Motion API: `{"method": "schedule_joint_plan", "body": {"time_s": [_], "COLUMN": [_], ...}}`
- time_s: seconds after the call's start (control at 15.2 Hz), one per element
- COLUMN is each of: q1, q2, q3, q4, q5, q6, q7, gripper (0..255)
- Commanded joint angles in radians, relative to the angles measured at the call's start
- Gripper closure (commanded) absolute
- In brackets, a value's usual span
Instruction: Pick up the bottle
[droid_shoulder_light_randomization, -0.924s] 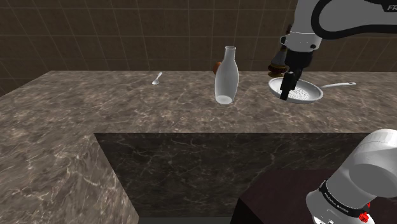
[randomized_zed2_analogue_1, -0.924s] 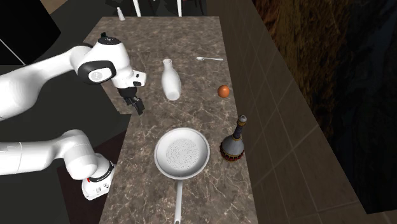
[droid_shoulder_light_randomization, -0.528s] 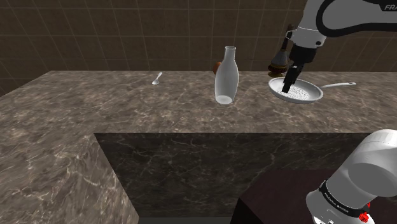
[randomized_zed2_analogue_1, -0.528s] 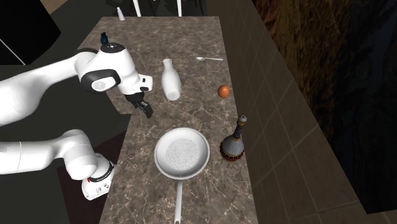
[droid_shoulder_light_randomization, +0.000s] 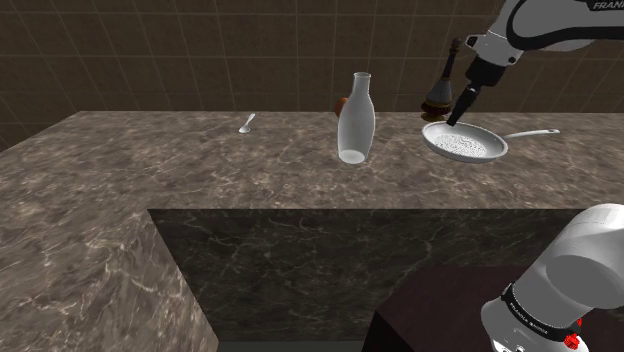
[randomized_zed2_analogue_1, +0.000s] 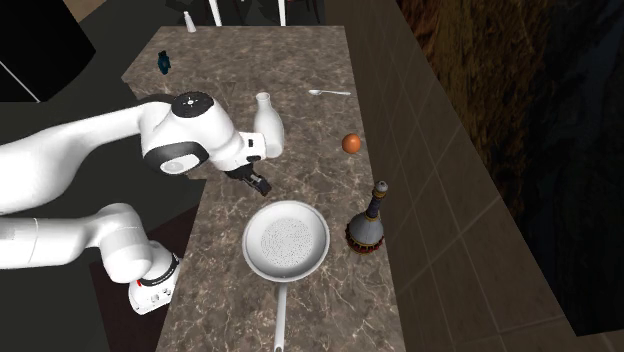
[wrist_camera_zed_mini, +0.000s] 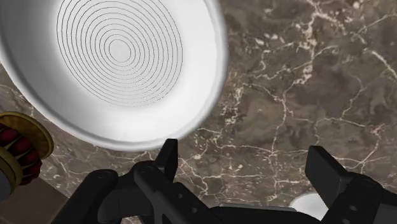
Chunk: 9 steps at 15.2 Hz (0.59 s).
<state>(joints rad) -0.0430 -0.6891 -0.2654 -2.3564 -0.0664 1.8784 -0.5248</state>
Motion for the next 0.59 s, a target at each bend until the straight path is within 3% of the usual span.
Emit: {"method": "schedule_joint_plan", "body": {"time_s": [0.0,0.53], "q1": [0.004,0.090], "q2": [0.027,0.180], "q3": [-0.059,-0.312], "q4": [0.017,0.160], "q5": [0.007,0.131], "q6": [0.055,0.212], "q7": [-0.068,-0.352], "gripper": [0,0]}}
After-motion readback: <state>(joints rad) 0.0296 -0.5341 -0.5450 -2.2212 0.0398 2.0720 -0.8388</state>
